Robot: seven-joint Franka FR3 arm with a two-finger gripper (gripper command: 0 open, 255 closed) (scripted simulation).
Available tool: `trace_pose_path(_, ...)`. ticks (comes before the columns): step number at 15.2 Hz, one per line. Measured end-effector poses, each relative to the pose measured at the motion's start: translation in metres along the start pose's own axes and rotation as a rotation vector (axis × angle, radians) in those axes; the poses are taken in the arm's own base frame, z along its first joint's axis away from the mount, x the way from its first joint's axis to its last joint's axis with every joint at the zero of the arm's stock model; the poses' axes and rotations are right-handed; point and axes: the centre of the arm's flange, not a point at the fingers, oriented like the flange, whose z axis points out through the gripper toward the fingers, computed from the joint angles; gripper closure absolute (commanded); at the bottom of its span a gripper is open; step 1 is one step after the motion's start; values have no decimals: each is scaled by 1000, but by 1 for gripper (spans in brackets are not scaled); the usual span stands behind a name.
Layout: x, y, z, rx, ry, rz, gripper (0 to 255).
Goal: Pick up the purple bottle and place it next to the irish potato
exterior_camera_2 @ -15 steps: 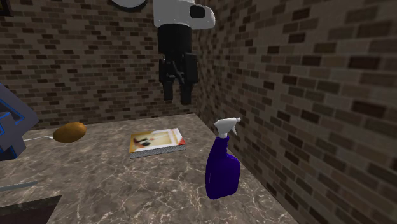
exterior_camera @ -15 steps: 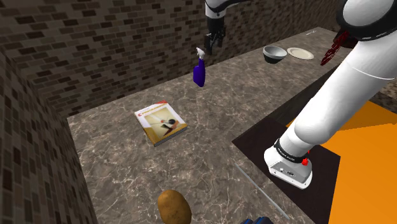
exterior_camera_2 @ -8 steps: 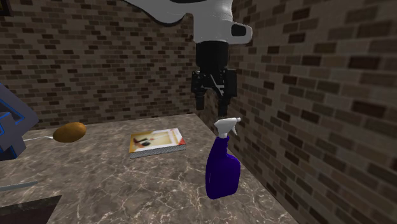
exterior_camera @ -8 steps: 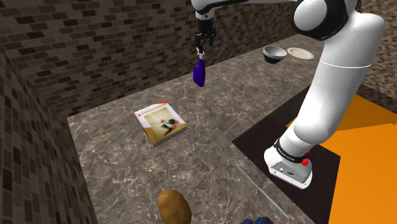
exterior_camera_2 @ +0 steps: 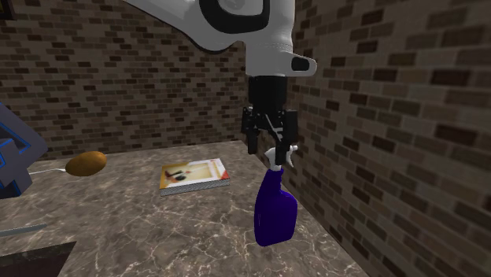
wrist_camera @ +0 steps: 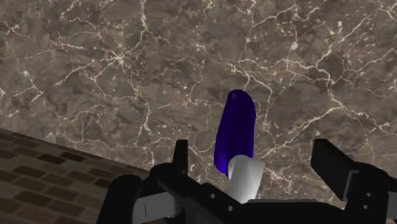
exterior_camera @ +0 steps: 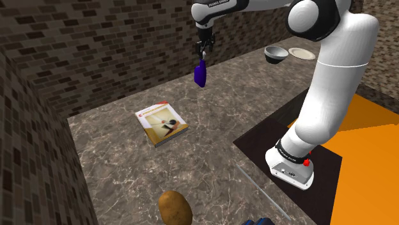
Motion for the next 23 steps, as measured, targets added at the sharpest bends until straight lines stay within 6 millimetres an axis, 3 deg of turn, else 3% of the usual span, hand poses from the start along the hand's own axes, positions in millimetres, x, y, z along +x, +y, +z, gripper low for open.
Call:
trace_pose_path(6,-1,0,5,0,0,0,0)
trace_pose_path(7,-1,0,5,0,0,0,255)
trace_pose_path(17,-1,-1,4,0,1,0,255)
trace_pose_path(23,-4,3,-21,0,1,0,255)
